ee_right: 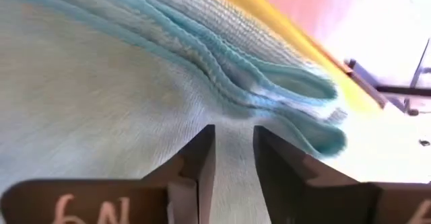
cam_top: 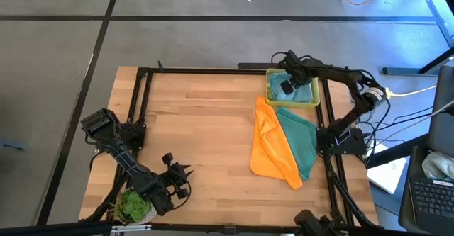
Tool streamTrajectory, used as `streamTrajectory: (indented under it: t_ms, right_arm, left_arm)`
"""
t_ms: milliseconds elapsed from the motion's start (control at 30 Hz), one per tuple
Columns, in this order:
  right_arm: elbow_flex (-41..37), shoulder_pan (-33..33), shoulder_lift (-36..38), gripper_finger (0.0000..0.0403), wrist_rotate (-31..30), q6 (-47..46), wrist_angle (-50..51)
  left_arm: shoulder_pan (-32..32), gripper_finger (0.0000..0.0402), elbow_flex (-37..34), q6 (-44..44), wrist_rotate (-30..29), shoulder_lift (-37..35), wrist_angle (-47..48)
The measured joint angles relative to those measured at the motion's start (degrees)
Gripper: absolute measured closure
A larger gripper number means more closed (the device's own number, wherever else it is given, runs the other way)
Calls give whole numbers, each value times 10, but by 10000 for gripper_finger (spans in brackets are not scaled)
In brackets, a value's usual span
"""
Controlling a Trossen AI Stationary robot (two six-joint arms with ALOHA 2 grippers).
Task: Fold microfiber towels
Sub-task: Put the folded blue microfiber cloth into the yellow bin, then fold the yellow microfiber cloth
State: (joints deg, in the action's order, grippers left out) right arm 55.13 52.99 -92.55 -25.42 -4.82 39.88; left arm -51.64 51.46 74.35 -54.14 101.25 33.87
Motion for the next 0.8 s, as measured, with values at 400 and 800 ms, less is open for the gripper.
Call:
streamTrajectory:
  t_ms: [400, 800]
  right_arm:
    - [-41, -145, 171, 300, 278, -40, 32]
    - [-154, -423, 188, 300, 387, -143, -72]
  left_arm:
    - [24, 305, 0, -37, -23, 0, -30]
    - [134, 305, 0, -462, 47, 0, -385]
